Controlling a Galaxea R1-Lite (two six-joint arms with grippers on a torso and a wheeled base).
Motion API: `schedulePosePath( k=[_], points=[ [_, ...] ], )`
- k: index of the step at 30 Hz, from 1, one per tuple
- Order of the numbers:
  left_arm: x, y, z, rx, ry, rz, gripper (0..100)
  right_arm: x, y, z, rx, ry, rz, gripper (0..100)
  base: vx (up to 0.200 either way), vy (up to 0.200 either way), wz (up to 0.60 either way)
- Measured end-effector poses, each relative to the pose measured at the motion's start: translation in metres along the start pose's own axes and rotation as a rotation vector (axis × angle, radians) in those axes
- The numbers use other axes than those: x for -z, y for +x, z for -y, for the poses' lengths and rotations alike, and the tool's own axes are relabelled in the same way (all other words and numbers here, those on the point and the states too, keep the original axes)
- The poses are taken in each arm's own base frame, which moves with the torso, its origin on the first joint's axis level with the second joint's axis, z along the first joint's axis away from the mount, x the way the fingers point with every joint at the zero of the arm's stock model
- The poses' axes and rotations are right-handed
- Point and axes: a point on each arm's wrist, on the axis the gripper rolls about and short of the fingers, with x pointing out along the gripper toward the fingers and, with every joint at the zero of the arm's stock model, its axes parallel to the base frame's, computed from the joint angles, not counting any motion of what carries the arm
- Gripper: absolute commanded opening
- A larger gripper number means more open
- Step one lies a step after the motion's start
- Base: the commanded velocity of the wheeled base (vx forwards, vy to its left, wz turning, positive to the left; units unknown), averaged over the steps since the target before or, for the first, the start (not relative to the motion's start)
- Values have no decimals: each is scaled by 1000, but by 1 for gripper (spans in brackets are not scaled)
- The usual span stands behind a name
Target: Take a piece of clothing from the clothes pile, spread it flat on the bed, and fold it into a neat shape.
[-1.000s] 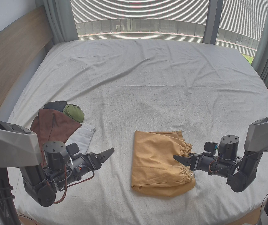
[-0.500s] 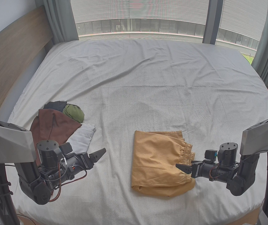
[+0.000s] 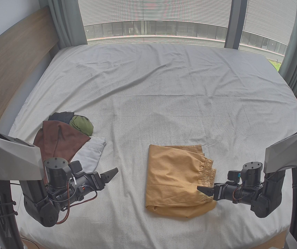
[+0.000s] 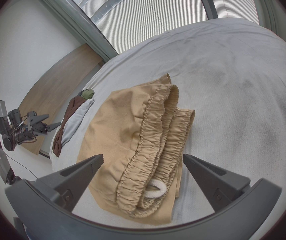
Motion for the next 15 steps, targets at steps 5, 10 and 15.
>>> schedulePosePath(
  k=[5, 10, 15],
  points=[
    [0, 1, 0, -1, 0, -1, 100, 9, 2, 4, 10, -22, -34, 100, 0, 0, 0],
    [1, 1, 1, 2, 1, -1, 100, 17, 4, 6, 15, -29, -63, 100, 0, 0, 0],
    [1, 1, 0, 1, 1, -3, 100, 21, 6, 6, 13, -29, -73, 100, 0, 0, 0]
  ],
)
